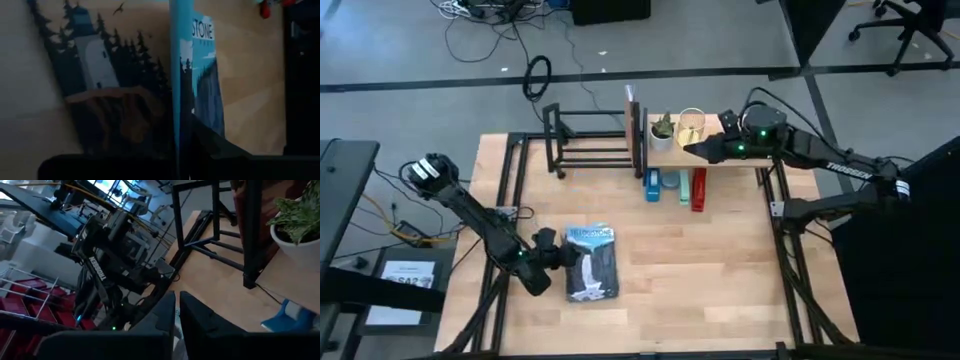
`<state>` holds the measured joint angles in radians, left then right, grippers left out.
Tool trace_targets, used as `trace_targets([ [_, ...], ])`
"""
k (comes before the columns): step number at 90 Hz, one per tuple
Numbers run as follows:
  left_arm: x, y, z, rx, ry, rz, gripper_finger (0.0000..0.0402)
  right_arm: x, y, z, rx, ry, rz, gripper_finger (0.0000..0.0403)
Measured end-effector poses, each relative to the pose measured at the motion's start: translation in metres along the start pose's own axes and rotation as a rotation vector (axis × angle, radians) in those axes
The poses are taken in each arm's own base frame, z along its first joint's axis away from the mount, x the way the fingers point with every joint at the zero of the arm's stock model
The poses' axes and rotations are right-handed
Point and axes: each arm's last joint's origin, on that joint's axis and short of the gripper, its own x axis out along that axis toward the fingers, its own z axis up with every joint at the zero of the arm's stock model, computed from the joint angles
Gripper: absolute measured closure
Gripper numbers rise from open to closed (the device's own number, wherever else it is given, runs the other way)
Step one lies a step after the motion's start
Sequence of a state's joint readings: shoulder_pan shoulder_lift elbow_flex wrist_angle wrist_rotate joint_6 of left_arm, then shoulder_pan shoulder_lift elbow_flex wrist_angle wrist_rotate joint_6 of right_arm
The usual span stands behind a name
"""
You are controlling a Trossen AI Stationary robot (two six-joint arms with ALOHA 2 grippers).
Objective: Stock shelves
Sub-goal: Remove the blue book from the black book shelf
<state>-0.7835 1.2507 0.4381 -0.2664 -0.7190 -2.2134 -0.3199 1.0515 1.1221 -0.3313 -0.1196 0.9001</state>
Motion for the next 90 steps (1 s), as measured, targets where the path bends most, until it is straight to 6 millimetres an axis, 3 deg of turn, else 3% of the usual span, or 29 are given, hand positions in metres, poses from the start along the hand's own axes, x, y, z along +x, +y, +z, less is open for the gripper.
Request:
trace_targets([
  [46,0.004,-0.011,0.012,-0.030,0.007,0.182,0.0388,0.000,0.001,-0.001,-0.004,0.007,0.004,0.0403],
  [79,0.005,-0.012,0.011,0.004,0.053,0.194,0.0278,0.000,0.001,-0.001,-0.005,0.007,0.004,0.0403],
  [90,0.004,-0.011,0.011,-0.008,0.054,0.208,0.0268,0.000,0.001,-0.001,-0.005,0.007,0.004,0.0403],
])
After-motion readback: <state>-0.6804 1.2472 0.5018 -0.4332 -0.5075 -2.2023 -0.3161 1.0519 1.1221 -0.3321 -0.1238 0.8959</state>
